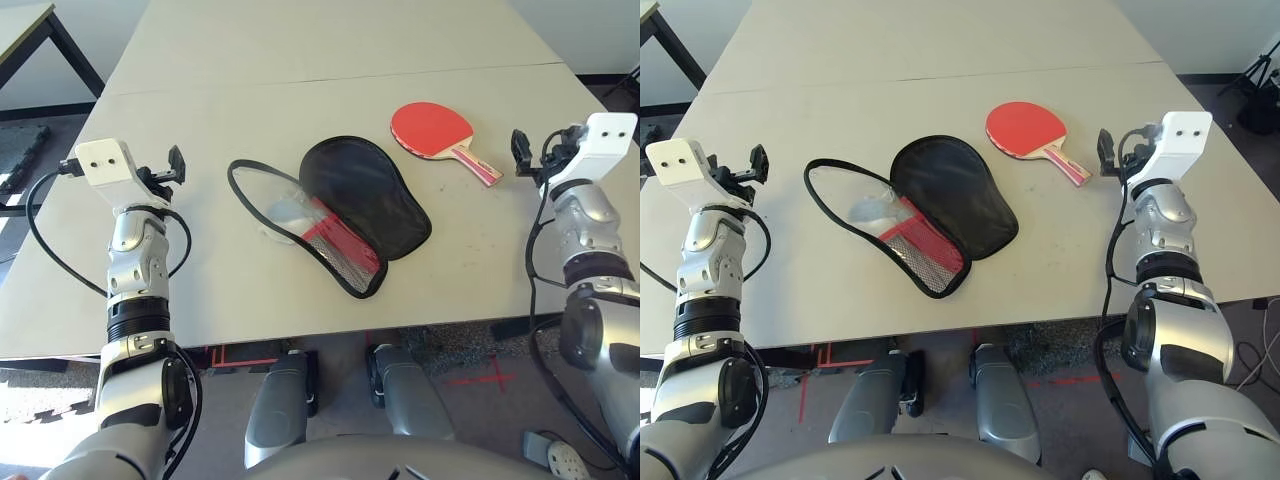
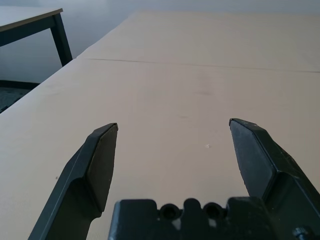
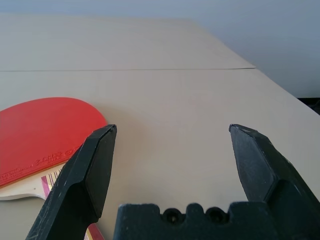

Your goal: Store the ping-pong paddle in its case and zip it.

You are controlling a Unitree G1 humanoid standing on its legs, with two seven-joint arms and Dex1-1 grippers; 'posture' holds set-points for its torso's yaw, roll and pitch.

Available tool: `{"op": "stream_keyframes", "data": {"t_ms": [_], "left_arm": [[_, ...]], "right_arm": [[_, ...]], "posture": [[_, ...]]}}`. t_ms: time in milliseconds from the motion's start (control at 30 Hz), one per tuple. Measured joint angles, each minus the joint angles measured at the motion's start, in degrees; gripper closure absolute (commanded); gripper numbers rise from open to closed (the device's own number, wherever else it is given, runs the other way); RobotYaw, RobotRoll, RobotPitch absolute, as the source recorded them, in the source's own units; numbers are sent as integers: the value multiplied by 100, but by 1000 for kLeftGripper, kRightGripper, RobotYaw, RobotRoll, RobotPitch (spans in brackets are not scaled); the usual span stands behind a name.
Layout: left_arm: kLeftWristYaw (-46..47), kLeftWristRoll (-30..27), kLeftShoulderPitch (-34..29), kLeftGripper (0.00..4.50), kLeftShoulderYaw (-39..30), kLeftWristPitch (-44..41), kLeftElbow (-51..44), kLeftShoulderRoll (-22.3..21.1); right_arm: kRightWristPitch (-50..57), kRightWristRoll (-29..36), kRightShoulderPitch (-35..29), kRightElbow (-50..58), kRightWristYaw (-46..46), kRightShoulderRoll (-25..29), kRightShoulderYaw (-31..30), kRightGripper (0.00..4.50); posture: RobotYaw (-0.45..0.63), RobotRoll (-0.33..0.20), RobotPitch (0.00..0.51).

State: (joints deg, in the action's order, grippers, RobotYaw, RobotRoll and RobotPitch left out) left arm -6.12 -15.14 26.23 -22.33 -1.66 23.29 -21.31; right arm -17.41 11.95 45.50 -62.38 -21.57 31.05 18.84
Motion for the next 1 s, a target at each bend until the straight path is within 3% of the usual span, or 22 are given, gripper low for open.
{"op": "stream_keyframes", "data": {"t_ms": [367, 567, 733, 1000], "left_arm": [[103, -118, 2, 0, -128, -391, -387, -181], [-207, -492, 580, 0, -115, -1309, -1308, -654], [-864, -1167, 1085, 0, 290, -2624, -2405, -911], [-2143, -1907, 873, 0, 1419, -4148, -3808, -1260]], "right_arm": [[-15, -4, 133, -195, 8, -56, -4, 25], [-12, -8, 146, -299, 6, -137, -13, 25], [9, -25, 179, -332, 2, -213, -22, 25], [135, -80, 292, -350, -3, -213, -49, 25]], "posture": [[44, 0, 178], [62, 0, 180], [65, 0, 176], [52, 0, 164]]}}
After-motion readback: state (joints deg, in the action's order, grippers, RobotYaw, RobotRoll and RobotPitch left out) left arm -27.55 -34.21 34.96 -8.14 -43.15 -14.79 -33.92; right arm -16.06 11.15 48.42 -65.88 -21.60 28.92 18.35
